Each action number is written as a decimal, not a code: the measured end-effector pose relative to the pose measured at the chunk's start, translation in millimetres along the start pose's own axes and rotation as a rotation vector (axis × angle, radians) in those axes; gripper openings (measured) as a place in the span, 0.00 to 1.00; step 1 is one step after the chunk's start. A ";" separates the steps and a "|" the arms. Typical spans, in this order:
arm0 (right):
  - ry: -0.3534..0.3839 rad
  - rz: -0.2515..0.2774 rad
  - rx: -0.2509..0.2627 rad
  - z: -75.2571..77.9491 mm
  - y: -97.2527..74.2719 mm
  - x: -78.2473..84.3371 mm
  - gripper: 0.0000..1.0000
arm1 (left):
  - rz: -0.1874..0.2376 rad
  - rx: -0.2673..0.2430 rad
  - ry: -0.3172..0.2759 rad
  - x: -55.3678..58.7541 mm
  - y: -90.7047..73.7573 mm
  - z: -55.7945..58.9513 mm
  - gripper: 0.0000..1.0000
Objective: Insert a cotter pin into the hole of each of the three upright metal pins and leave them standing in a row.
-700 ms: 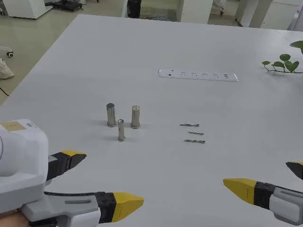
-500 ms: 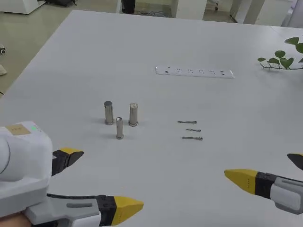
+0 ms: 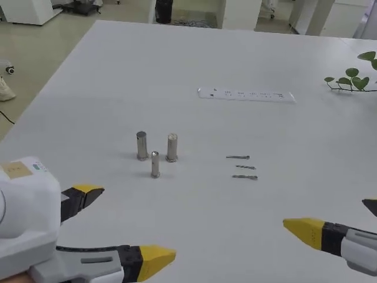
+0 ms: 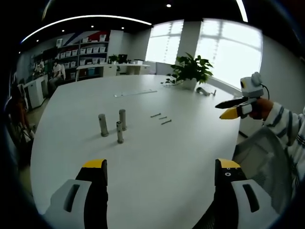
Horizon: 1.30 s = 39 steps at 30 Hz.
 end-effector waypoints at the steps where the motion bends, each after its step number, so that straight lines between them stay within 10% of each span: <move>1: 0.000 0.000 -0.002 -0.1 0.0 0.7 0.98 | 0.004 -0.001 0.001 0.9 -0.8 0.9 0.92; 15: -0.060 -0.064 -0.015 -4.2 2.0 10.0 0.98 | 0.098 -0.033 -0.024 8.7 1.6 10.8 0.95; 29: -0.074 -0.069 -0.017 -5.0 5.4 5.5 0.98 | 0.081 -0.001 -0.057 17.4 -5.5 2.5 0.99; 39: -0.095 -0.064 -0.026 -11.7 8.2 3.9 0.98 | 0.090 -0.073 -0.022 16.4 -10.5 -2.0 0.97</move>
Point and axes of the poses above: the centre of the closed fingertips' face, and the gripper's own axes: y roughly forward along the fingers, z roughly to its right, x roughly out of its underside, the point moved 10 cm from there along -y, roughly backward along the fingers, and after that the axes turned 14 degrees about -z, right-handed, at the moved point
